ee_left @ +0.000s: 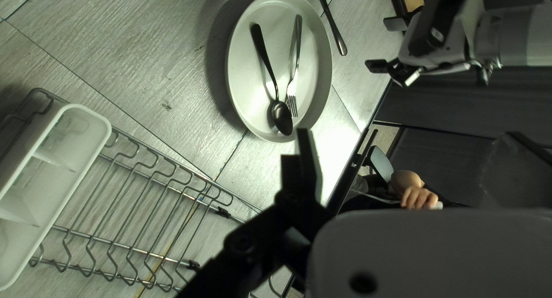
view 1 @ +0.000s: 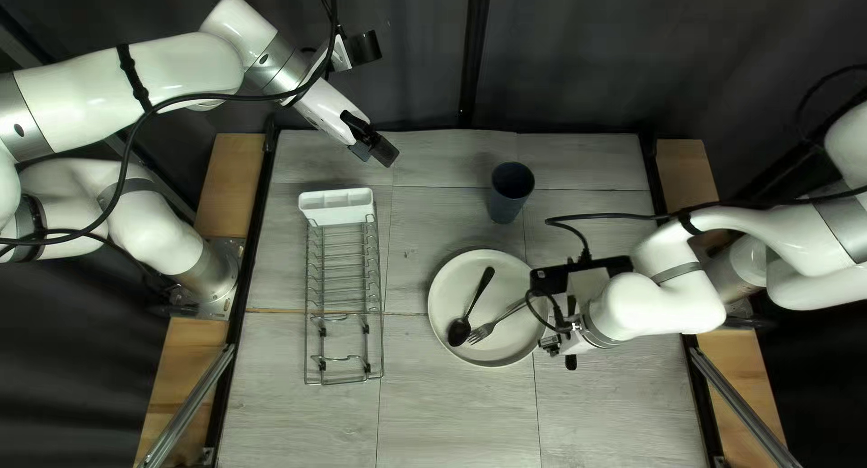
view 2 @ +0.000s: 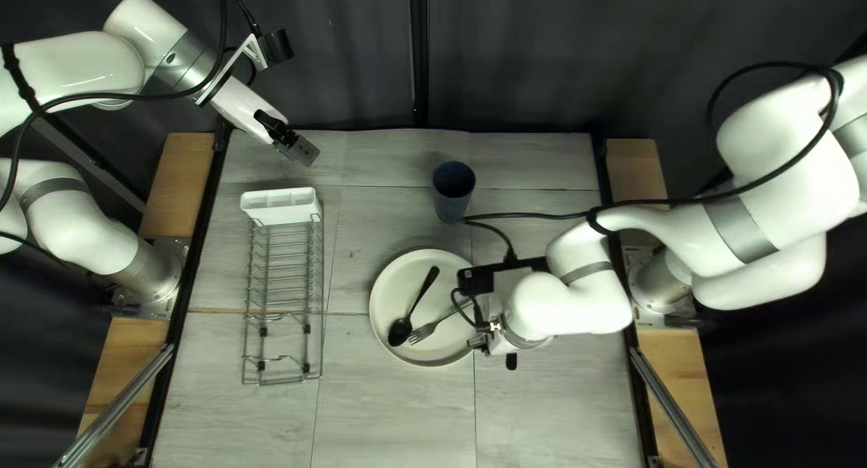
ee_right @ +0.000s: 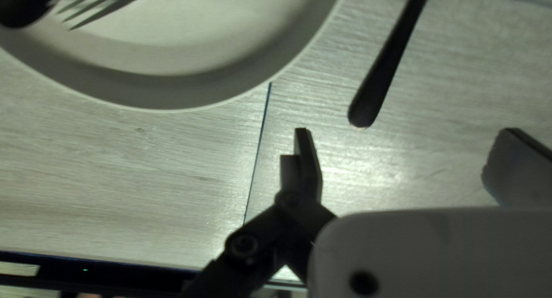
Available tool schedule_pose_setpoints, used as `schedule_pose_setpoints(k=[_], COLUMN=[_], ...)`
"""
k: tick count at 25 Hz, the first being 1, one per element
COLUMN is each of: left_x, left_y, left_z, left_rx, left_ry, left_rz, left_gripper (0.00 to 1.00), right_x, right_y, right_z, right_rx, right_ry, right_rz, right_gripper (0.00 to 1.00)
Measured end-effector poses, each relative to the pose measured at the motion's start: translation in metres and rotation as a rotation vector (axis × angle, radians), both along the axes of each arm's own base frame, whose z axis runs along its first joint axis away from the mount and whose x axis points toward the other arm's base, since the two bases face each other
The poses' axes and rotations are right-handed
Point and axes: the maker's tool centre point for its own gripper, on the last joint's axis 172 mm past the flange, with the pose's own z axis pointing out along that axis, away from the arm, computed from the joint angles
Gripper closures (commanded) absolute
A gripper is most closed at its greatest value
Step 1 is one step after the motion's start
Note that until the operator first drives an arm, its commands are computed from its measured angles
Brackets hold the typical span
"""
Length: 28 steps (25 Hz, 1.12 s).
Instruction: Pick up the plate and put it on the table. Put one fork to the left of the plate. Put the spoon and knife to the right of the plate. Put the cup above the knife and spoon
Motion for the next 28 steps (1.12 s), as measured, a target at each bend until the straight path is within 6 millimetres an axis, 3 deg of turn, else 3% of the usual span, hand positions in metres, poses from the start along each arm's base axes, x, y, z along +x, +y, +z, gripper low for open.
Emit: schedule_pose_setpoints(k=[9,12,19,28], left_x=[0.0,0.0,0.0,0.0], left_y=[0.0,0.0,0.0,0.0], left_z=[0.0,0.0,0.0,0.0], left_rx=[0.0,0.0,0.0,0.0], left_ry=[0.0,0.0,0.0,0.0], left_rz=[0.0,0.0,0.0,0.0], left_gripper=[0.0,0.0,0.0,0.0], right_x=[0.005,0.017,0.045,0.055], right_y=[0.004,-0.003,-0.019,-0.018], right_z=[-0.006,-0.004,-0.004,-0.011], right_rx=[0.011,0.013,0.015,0.011], right_ry=[0.049,0.129,0.162,0.111], right_rz=[0.1,0.251,0.791,0.934], right_gripper=[0.0,0.0,0.0,0.0])
